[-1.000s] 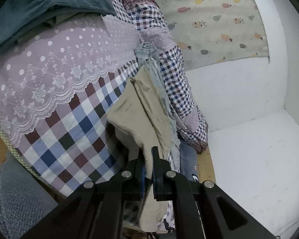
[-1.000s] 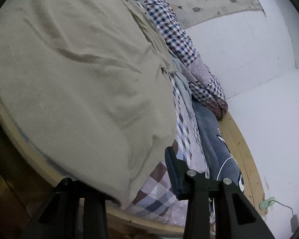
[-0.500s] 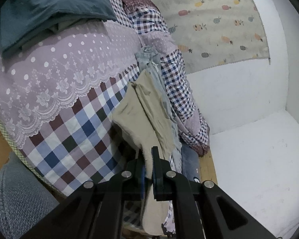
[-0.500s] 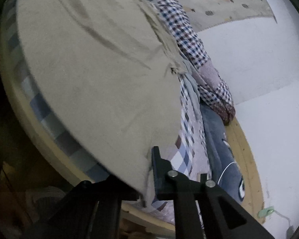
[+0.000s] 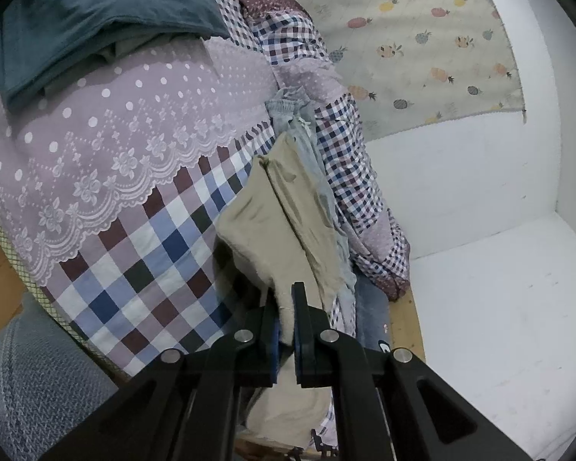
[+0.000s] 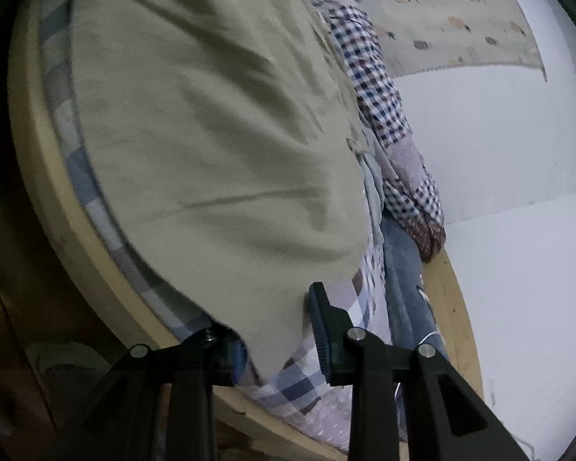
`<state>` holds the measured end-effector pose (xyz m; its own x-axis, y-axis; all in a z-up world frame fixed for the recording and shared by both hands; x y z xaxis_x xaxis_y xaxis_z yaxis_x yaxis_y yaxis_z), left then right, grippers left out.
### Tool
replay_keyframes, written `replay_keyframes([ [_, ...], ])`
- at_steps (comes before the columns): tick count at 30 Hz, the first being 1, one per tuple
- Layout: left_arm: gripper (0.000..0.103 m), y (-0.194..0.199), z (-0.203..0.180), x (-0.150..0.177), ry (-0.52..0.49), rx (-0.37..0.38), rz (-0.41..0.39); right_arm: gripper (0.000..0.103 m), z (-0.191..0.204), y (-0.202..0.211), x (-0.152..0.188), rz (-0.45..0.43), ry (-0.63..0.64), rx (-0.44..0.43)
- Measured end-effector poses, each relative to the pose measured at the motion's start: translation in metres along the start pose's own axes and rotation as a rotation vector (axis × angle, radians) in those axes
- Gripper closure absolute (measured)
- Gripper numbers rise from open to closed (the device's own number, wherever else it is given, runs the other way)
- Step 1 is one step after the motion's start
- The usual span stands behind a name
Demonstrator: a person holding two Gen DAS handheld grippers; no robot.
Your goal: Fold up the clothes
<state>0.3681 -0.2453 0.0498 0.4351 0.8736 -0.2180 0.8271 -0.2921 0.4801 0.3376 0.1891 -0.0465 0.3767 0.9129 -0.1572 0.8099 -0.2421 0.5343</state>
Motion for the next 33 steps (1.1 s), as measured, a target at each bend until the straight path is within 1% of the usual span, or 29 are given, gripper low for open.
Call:
replay_keyframes([
  [1, 0.099, 0.000, 0.001, 0.000, 0.001, -0.002, 0.000, 0.076, 0.001, 0.000, -0.001, -0.005, 0.004, 0.000],
  [3, 0.099, 0.000, 0.002, 0.000, 0.003, -0.006, 0.000, 0.088, 0.002, -0.001, -0.002, -0.016, 0.013, -0.001],
  [4, 0.099, -0.001, 0.003, 0.000, 0.004, -0.008, 0.002, 0.091, 0.003, -0.001, -0.003, -0.023, 0.019, 0.000],
  [5, 0.099, -0.001, 0.003, 0.000, 0.005, -0.009, 0.003, 0.096, 0.003, -0.001, -0.004, -0.030, 0.024, 0.000],
  [9, 0.099, -0.002, 0.006, 0.000, 0.007, -0.019, 0.006, 0.102, -0.021, 0.009, -0.005, -0.055, -0.069, -0.028],
  [14, 0.099, 0.002, 0.002, 0.002, -0.013, -0.026, 0.006, 0.102, -0.058, 0.024, -0.005, -0.091, -0.206, -0.059],
  [17, 0.099, 0.004, -0.004, 0.002, -0.038, -0.032, 0.000, 0.102, -0.098, 0.038, 0.004, -0.110, -0.321, -0.032],
  [22, 0.099, 0.015, -0.026, 0.003, -0.094, -0.025, -0.021, 0.102, -0.165, 0.065, 0.016, -0.150, -0.468, 0.009],
  [24, 0.099, 0.022, -0.036, 0.003, -0.118, -0.017, -0.034, 0.102, -0.192, 0.074, 0.018, -0.181, -0.508, 0.022],
  [26, 0.099, 0.029, -0.045, 0.002, -0.133, -0.001, -0.044, 0.102, -0.208, 0.087, 0.016, -0.211, -0.534, 0.031],
  [31, 0.100, 0.059, -0.081, 0.001, -0.194, 0.053, -0.088, 0.102, -0.233, 0.124, 0.011, -0.277, -0.552, 0.055],
  [33, 0.100, 0.074, -0.095, 0.002, -0.225, 0.081, -0.108, 0.102, -0.239, 0.137, 0.013, -0.286, -0.569, 0.058],
])
Point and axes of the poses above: each gripper's, at about its wrist camera, not at the fingertips, and y roughly against the way its jaws point, z to its left, x to its underside, the point moved 2 cm from there along -y, roughly the way its jaws point, and after that the axes turned 8 degrees about -x, right-handed, at the moved point
